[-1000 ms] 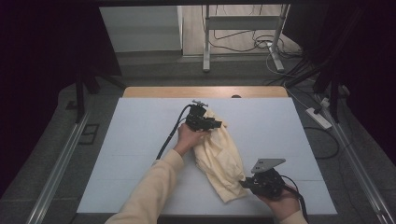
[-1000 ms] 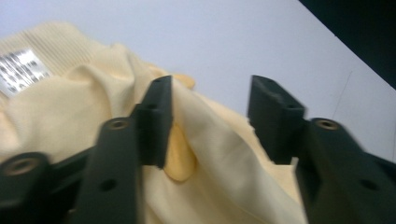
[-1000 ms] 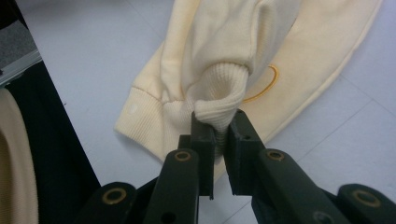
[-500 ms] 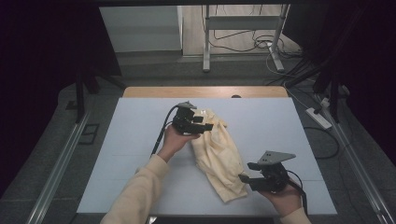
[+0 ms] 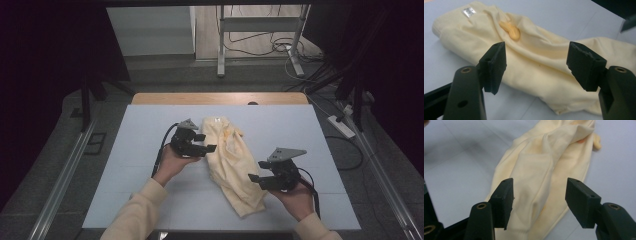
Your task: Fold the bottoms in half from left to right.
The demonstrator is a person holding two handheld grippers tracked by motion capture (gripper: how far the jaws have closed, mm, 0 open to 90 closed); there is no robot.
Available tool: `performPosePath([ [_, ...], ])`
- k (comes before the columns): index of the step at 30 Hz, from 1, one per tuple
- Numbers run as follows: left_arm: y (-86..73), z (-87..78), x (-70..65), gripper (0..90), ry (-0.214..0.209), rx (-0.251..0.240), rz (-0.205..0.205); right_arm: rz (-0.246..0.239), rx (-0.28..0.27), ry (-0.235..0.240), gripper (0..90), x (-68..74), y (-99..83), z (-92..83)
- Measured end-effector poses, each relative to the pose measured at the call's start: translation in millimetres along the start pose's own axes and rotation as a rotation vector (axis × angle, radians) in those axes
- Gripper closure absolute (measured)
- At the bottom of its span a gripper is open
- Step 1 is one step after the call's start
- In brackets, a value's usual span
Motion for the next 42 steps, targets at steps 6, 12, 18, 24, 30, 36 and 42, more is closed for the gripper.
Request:
performPosePath([
  [6, -10.6, -10.0, -4.0, 32.6, 0.005, 0.003, 0.007, 0.012, -0.005, -0.016, 40.6, -13.7, 19.7, 13.9],
  [12, -19.1, -15.2, -6.2, 32.6, 0.002, 0.001, 0.008, 0.011, 0.028, -0.025, 40.7, -21.2, 30.2, 33.2],
  [18, -27.3, -16.0, -4.8, 32.3, 0.000, 0.006, -0.004, 0.010, 0.057, -0.025, 41.8, -21.5, 29.8, 43.3],
  [24, -33.4, -16.0, -3.3, 32.2, 0.001, 0.010, -0.013, -0.007, 0.099, -0.015, 56.7, -19.5, 22.2, 45.1],
  [30, -33.1, -16.4, -5.5, 32.1, -0.002, 0.007, -0.004, -0.033, 0.145, -0.006, 81.3, -19.7, 12.0, 42.1],
  [36, -33.3, -16.1, -6.3, 32.1, -0.003, 0.008, -0.001, -0.040, 0.137, -0.016, 85.7, -21.4, 9.3, 31.9],
  [42, -33.8, -17.2, -5.8, 32.1, -0.002, 0.009, -0.001, -0.031, 0.152, -0.025, 86.4, -26.6, 1.2, 25.5],
])
Point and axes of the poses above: each handheld gripper's, and its own axes: z roughly forward along the jaws, y roughly out of its top, x roughly to its left, the point moved 4 cm from there along z, roughly forward along the jaws, and after that the axes turned 2 degrees about z, right-handed, at the moved point
